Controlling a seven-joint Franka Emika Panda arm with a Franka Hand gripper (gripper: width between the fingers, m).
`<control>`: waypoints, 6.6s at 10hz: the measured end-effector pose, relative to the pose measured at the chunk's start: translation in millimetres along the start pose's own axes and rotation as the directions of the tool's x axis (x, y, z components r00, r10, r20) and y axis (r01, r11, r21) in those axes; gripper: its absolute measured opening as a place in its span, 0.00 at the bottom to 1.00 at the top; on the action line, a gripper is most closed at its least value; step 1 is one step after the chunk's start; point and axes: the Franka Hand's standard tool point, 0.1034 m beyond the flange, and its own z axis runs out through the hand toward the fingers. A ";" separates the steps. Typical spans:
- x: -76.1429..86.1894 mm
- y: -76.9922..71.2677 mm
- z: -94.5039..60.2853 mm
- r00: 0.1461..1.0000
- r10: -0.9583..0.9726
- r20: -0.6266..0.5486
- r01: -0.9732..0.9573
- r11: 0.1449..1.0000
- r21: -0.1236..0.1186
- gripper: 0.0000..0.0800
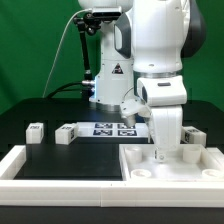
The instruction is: Assemble one leg
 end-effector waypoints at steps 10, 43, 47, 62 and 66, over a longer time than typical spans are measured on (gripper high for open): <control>19.9 -23.5 -33.8 0.991 0.129 0.020 -0.128 0.991 -0.034 0.81; 106.0 -91.6 16.6 0.122 0.645 0.754 -0.993 0.084 0.088 0.64; 106.0 -91.6 16.5 0.122 0.645 0.754 -0.993 0.084 0.088 0.36; 73.7 -18.8 -57.4 0.132 0.976 0.173 -0.991 0.124 0.060 0.36; 52.7 -13.7 -86.4 0.099 0.931 -0.352 -0.994 0.107 0.005 0.36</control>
Offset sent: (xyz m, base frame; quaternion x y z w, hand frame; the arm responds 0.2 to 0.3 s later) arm 0.0000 0.0000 0.0000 0.0000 0.0000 0.0000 1.0000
